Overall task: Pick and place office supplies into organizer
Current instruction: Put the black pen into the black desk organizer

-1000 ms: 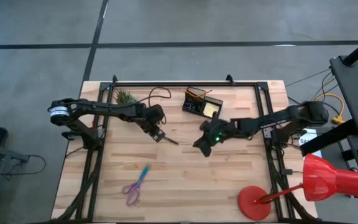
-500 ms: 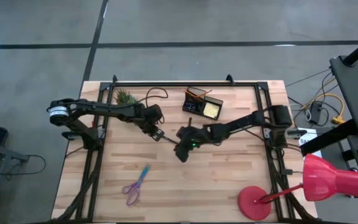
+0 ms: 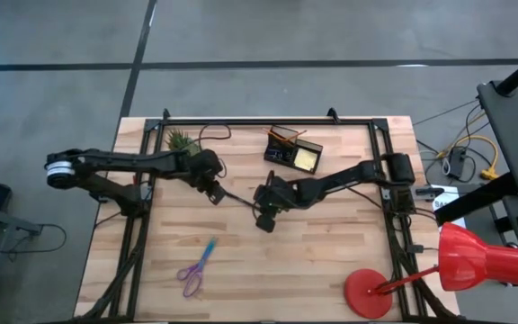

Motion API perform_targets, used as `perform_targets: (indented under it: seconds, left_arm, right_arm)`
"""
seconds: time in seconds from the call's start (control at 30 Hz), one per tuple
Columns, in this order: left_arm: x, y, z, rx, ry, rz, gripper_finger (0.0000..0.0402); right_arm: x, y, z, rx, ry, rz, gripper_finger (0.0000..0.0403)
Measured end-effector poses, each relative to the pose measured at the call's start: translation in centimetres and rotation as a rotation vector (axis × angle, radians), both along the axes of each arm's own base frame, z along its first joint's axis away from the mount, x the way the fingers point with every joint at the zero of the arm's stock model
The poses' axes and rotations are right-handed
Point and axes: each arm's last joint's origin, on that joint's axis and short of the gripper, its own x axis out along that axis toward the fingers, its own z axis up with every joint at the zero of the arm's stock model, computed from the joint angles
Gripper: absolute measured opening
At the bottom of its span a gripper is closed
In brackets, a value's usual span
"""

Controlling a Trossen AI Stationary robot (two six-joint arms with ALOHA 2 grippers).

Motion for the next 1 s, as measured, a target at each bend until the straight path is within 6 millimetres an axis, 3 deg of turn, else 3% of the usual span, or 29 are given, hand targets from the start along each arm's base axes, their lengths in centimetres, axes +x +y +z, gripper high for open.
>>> perform_targets:
  seconds: [0.27,0.6,1.0]
  left_arm:
    - [-1.4,-0.3,-0.2,0.015,-0.097,0.021,0.0]
    - [-1.4,-0.4,-1.4,0.027,-0.145,0.02,0.0]
    - [-1.4,-0.3,-1.5,0.027,-0.144,0.019,0.0]
  right_arm:
    - [0.6,0.0,-0.9,-0.041,-0.024,0.056,0.0077]
    - [0.6,0.0,-1.4,-0.037,-0.01,0.056,0.0075]
    - [1.2,-0.6,-2.7,-0.033,-0.023,0.04,0.0027]
